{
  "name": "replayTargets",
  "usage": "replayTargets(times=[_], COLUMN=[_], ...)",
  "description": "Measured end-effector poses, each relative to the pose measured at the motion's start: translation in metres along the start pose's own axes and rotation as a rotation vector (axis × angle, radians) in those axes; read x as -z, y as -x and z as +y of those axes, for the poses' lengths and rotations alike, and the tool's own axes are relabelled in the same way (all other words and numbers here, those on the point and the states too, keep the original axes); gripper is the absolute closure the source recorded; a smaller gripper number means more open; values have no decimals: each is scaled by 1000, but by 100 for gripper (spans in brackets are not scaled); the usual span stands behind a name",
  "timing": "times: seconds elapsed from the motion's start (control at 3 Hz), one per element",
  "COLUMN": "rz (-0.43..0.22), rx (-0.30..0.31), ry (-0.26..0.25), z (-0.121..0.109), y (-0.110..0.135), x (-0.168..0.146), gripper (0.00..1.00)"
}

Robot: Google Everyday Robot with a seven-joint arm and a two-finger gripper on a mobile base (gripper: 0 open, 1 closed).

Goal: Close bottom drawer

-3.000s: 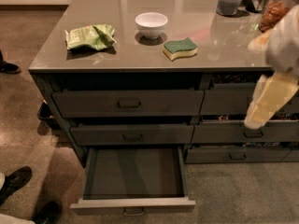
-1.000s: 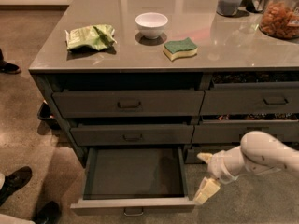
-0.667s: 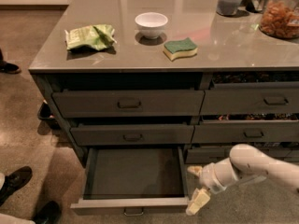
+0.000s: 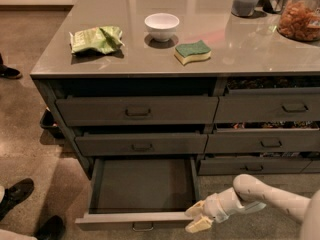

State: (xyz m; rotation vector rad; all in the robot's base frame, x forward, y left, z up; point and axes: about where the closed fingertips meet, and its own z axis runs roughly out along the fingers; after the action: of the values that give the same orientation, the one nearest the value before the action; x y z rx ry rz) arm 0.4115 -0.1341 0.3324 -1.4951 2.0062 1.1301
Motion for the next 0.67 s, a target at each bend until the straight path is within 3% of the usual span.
replayTargets(times=[0.33, 0.67], rz=[-46, -65], rx=[-9, -31], ry=[30, -1], z=[-14, -35], y=[-32, -61], x=[-41, -72], gripper=[70, 94])
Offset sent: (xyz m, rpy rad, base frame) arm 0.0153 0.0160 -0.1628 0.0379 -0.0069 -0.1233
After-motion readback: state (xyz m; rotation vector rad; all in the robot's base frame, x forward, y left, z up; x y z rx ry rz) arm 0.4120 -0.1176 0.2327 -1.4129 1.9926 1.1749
